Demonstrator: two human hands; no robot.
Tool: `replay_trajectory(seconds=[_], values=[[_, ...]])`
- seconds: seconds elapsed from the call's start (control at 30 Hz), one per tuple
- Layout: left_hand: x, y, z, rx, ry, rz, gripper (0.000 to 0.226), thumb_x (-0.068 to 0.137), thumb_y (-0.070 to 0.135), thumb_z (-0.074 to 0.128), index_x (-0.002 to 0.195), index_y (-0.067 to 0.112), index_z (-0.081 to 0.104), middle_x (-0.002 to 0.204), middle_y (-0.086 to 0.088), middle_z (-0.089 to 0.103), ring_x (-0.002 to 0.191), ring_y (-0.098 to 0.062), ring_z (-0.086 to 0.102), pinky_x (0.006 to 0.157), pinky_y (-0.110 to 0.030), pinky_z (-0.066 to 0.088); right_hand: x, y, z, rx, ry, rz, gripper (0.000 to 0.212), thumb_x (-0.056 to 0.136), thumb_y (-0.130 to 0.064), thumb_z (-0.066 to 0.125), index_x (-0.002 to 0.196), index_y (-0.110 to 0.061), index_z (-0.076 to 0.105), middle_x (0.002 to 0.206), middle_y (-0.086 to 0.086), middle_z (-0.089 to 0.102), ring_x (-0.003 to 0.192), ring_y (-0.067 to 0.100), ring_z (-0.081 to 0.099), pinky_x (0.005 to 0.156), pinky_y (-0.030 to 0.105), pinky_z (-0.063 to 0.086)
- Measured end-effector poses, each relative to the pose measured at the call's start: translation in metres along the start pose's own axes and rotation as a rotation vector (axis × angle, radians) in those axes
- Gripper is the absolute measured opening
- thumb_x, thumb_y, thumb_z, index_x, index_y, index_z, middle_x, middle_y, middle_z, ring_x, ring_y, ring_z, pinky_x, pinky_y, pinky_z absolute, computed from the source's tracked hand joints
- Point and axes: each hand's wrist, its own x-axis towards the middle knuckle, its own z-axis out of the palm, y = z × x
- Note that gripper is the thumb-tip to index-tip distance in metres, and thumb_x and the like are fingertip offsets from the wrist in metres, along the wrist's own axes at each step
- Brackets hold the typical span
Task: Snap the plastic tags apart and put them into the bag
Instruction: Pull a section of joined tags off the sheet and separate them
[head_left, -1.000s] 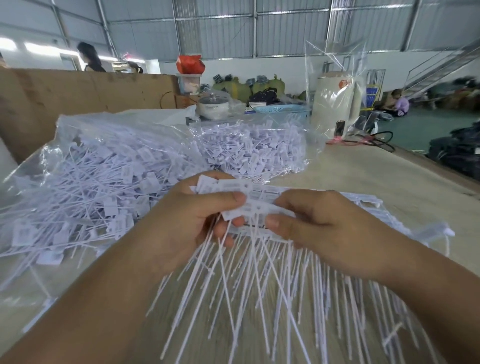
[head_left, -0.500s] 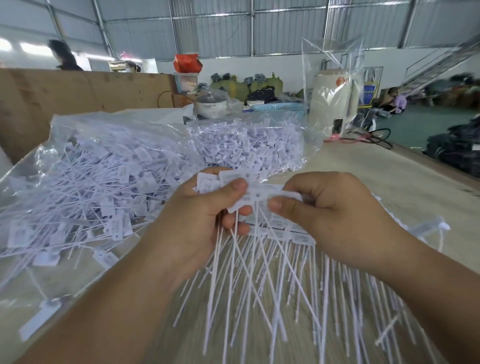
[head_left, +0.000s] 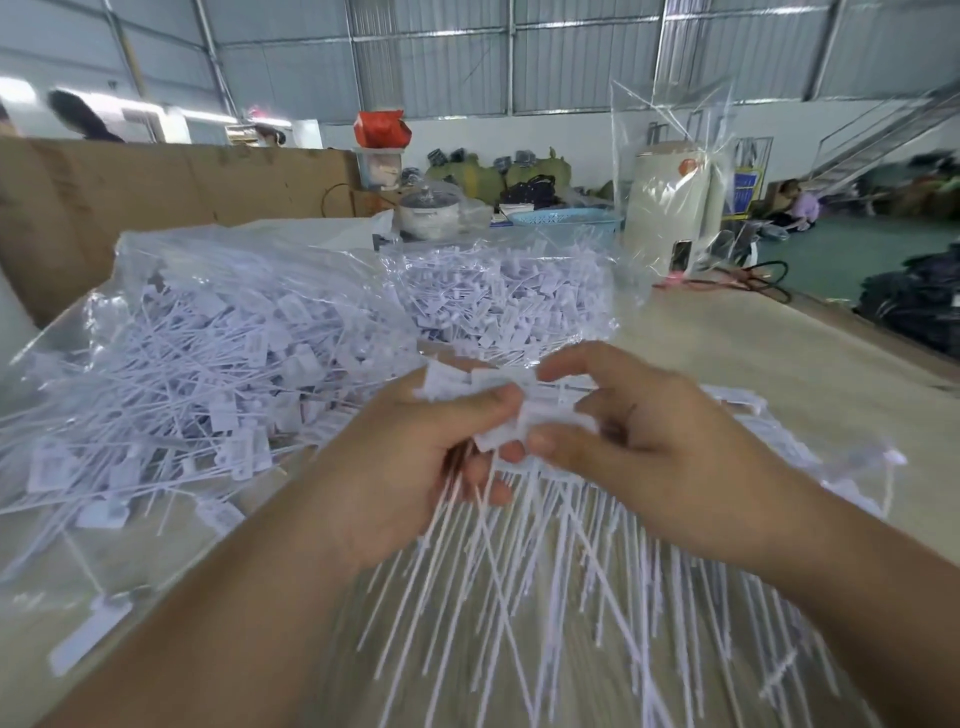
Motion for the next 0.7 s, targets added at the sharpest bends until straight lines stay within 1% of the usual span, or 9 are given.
replay_trajectory(seconds=[0.03,0.13,0.27,0.37,0.43,0.5,0.57,0.63,0.7], values=[[-0.001,-0.001,0.003,0.014,-0.016,0.017,0.011,0.069,0.022,0.071,0.078,0.018,0.075,0.057,-0.006,0.061,0.038,-0.01,0.047,0.041,-0.022,0.047,0.0,0.002,0.002,-0.048,-0.008,-0.014,0.042,0.081,-0.057,0.058,0.116,-0.037,0.047,0.052,-0.01,0.056,0.038,0.005,0.038,0.041,0.015,0.027],[-0.001,-0.002,0.004,0.047,-0.022,0.037,0.01,0.069,0.023,0.076,0.078,0.019,0.074,0.06,-0.007,0.059,0.038,-0.011,0.044,0.043,-0.025,0.049,0.002,0.004,0.004,-0.139,0.016,-0.028,0.053,0.083,-0.056,0.057,0.128,-0.035,0.038,0.049,-0.013,0.05,0.04,0.006,0.043,0.044,0.015,0.032],[-0.003,-0.001,-0.001,0.156,-0.094,0.053,0.015,0.071,0.021,0.083,0.083,0.02,0.074,0.069,-0.009,0.064,0.044,-0.012,0.045,0.046,-0.025,0.049,0.0,0.004,0.006,-0.166,-0.015,-0.058,0.055,0.087,-0.052,0.058,0.133,-0.033,0.036,0.049,0.0,0.053,0.038,0.008,0.043,0.042,0.014,0.032],[-0.002,-0.001,-0.002,0.208,-0.071,0.096,0.022,0.065,0.021,0.085,0.084,0.021,0.075,0.069,-0.011,0.066,0.042,-0.01,0.046,0.044,-0.025,0.049,0.001,0.005,0.007,-0.12,-0.056,-0.044,0.054,0.086,-0.055,0.057,0.132,-0.038,0.035,0.065,0.007,0.065,0.041,0.009,0.047,0.043,0.024,0.036],[0.0,-0.001,-0.003,0.21,-0.021,0.145,0.026,0.067,0.019,0.084,0.089,0.014,0.072,0.069,-0.014,0.064,0.041,-0.011,0.047,0.043,-0.025,0.047,0.002,0.005,0.004,-0.055,-0.035,-0.016,0.056,0.08,-0.062,0.056,0.129,-0.04,0.038,0.071,0.0,0.068,0.045,0.008,0.05,0.045,0.025,0.039],[0.001,0.0,-0.006,0.191,0.044,0.177,0.036,0.064,0.019,0.081,0.095,0.006,0.068,0.063,-0.014,0.062,0.041,-0.011,0.049,0.041,-0.024,0.046,0.002,0.002,-0.003,-0.056,-0.001,0.045,0.052,0.074,-0.069,0.052,0.117,-0.039,0.05,0.065,-0.007,0.064,0.048,0.008,0.053,0.047,0.023,0.04],[0.002,0.001,-0.008,0.158,0.082,0.176,0.04,0.062,0.019,0.077,0.096,0.004,0.066,0.059,-0.011,0.061,0.041,-0.01,0.052,0.041,-0.023,0.047,0.004,0.002,-0.011,-0.11,-0.01,0.086,0.042,0.077,-0.066,0.051,0.087,-0.027,0.061,0.056,-0.006,0.053,0.047,0.009,0.047,0.049,0.03,0.037],[0.003,0.0,-0.008,0.15,0.078,0.147,0.034,0.061,0.019,0.077,0.092,0.006,0.067,0.058,-0.011,0.06,0.04,-0.009,0.053,0.041,-0.023,0.047,0.005,0.005,-0.013,-0.106,-0.053,0.106,0.045,0.085,-0.055,0.055,0.062,-0.017,0.052,0.049,-0.006,0.041,0.045,0.01,0.038,0.05,0.03,0.033],[0.003,-0.002,-0.009,0.147,0.071,0.112,0.031,0.06,0.02,0.078,0.086,0.009,0.068,0.057,-0.014,0.056,0.038,-0.009,0.051,0.04,-0.023,0.046,0.005,0.005,-0.011,-0.092,-0.079,0.116,0.046,0.089,-0.047,0.056,0.057,-0.017,0.045,0.047,-0.008,0.036,0.045,0.01,0.035,0.048,0.026,0.031]])
